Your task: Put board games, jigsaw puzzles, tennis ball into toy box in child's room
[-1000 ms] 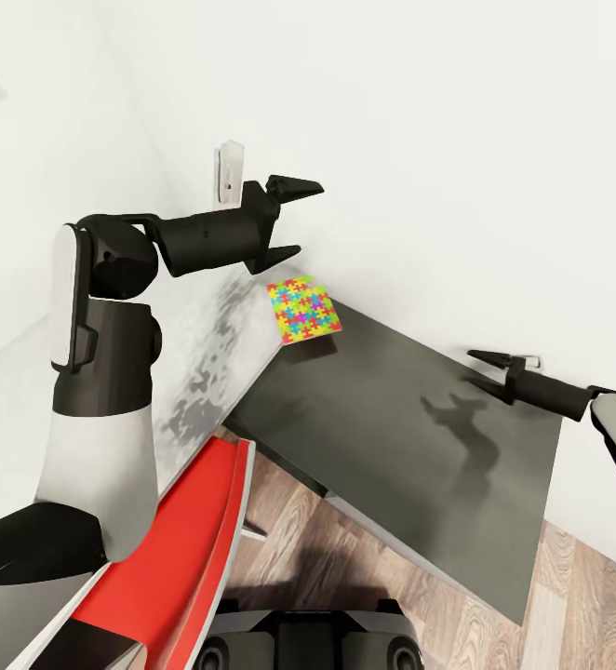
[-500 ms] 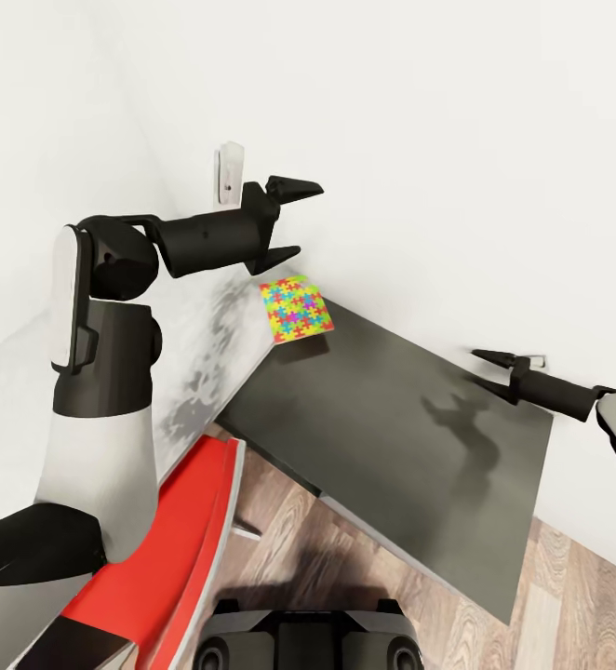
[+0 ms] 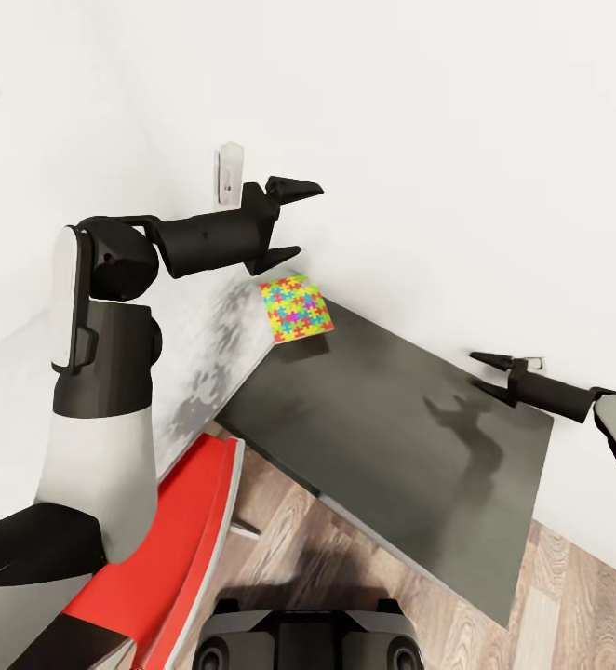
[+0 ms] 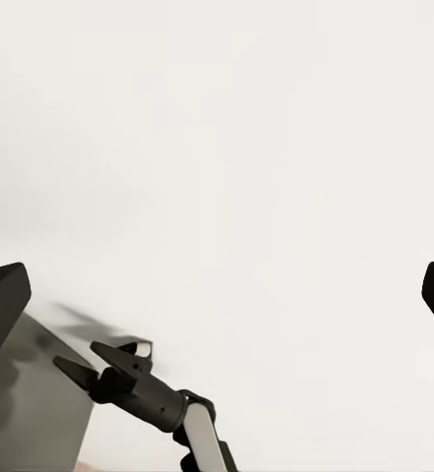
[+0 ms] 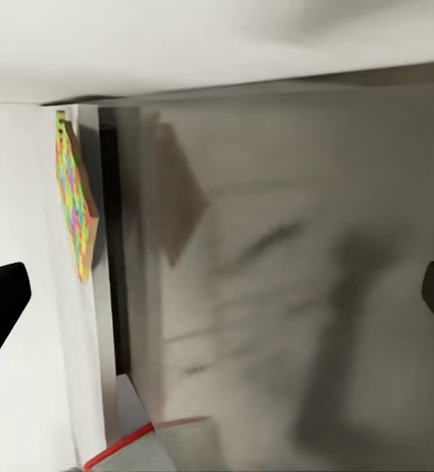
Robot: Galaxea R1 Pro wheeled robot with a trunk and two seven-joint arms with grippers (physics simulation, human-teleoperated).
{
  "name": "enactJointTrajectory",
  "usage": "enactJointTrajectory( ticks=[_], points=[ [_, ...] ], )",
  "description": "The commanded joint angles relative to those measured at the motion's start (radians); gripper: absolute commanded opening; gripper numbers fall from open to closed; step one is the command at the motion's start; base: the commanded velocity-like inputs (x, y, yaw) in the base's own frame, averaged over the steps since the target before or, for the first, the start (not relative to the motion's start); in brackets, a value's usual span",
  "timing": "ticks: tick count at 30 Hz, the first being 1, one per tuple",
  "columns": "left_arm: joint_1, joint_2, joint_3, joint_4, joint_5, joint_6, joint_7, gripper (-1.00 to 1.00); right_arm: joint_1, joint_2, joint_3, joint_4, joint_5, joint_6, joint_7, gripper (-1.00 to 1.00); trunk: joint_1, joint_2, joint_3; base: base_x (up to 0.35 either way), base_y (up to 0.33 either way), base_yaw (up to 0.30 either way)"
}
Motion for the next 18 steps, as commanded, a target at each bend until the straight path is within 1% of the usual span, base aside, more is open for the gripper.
enactJointTrajectory(
  ticks=[1,7,18],
  points=[
    [-0.001,-0.001,0.001,0.000,0.009,0.001,0.010,1.00,-0.001,0.002,-0.003,0.000,-0.005,-0.003,0.013,1.00,0.001,-0.002,-0.001,-0.001,-0.008,0.149],
    [-0.001,0.000,0.002,0.000,0.009,0.001,0.011,1.00,-0.001,0.006,-0.003,0.004,-0.005,-0.010,0.015,1.00,0.001,-0.002,-0.001,0.000,-0.005,0.210],
    [-0.001,-0.001,0.004,0.000,0.009,0.002,0.011,1.00,-0.001,0.008,-0.003,0.009,-0.003,-0.018,0.015,1.00,0.001,-0.002,-0.001,0.000,-0.002,0.269]
  ],
)
